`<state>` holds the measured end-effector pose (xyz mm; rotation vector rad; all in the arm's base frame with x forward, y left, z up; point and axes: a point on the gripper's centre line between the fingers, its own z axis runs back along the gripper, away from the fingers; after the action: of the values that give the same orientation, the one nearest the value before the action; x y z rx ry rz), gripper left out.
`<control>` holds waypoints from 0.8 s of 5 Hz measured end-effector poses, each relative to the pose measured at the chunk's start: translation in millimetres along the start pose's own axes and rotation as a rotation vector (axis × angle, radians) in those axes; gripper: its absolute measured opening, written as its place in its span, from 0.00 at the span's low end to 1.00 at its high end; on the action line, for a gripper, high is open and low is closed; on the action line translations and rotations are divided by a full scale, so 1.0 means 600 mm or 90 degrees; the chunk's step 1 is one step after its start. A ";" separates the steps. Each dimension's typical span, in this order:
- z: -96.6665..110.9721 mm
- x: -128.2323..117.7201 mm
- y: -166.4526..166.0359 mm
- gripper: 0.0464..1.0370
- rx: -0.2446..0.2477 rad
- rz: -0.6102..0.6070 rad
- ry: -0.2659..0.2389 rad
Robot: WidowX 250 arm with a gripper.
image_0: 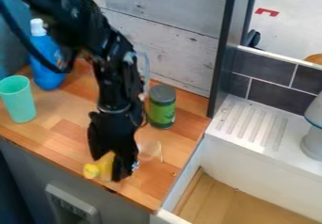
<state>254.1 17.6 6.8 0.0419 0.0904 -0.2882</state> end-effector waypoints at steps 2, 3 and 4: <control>0.004 -0.003 -0.004 0.50 -0.038 -0.007 -0.001; 0.067 -0.011 0.027 0.42 -0.035 0.035 -0.065; 0.109 0.008 0.065 0.41 -0.010 0.064 -0.100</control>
<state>275.4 50.1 72.3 0.0082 -0.0648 -0.1896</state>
